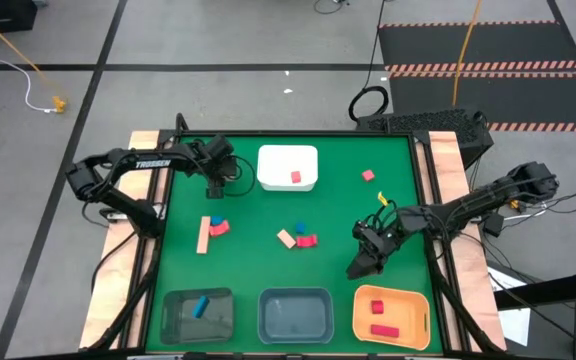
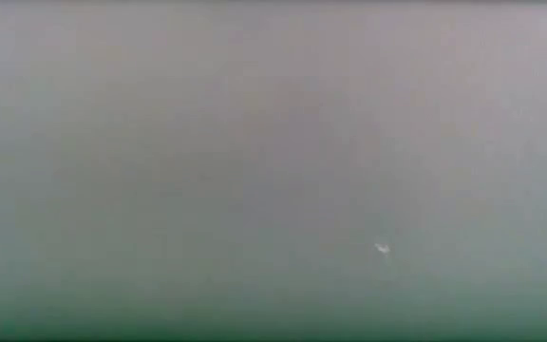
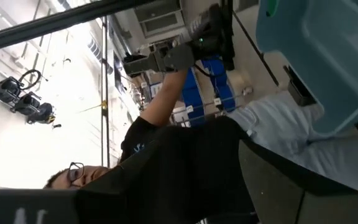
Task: Sort & place blocks by color
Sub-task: Put the top brown block into the blue bin
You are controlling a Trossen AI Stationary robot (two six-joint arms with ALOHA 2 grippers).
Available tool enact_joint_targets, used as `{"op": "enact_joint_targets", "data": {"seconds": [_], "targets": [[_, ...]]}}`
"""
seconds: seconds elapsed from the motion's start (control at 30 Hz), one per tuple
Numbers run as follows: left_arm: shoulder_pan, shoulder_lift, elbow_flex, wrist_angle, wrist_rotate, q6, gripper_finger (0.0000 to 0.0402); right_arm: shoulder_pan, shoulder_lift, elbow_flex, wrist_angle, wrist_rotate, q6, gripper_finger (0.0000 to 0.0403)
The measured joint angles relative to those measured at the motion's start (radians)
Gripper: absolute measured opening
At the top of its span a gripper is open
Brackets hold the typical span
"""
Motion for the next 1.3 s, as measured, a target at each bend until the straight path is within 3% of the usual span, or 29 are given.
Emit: {"op": "enact_joint_targets", "data": {"seconds": [0.17, 0.3, 0.5, 0.77, 1.03, 1.3], "targets": [[0.000, 0.001, -0.001, -0.016, 0.025, -0.145, 0.0164, -0.026, 0.000, 0.000, 0.005, 0.000, -0.044, 0.0205], [-0.007, -0.001, 0.000, -0.034, 0.025, -0.260, 0.0131, -0.040, 0.000, 0.000, 0.007, 0.000, -0.085, 0.0205], [-0.033, -0.004, 0.000, -0.036, 0.019, -0.383, 0.0131, -0.061, 0.000, 0.000, 0.008, -0.001, -0.125, 0.0205], [-0.085, -0.137, -0.005, 0.007, 0.132, -0.587, 0.0131, -0.126, 0.000, 0.000, 0.010, -0.032, -0.164, 0.0205], [-0.183, -0.301, -0.003, 0.213, 0.246, -0.822, 0.0131, -0.239, 0.000, 0.000, 0.006, -0.145, -0.310, 0.0205], [-0.356, -0.320, -0.002, 0.575, 0.252, -1.036, 0.0133, -0.413, 0.000, 0.000, 0.000, -0.155, -0.535, 0.0205]]}}
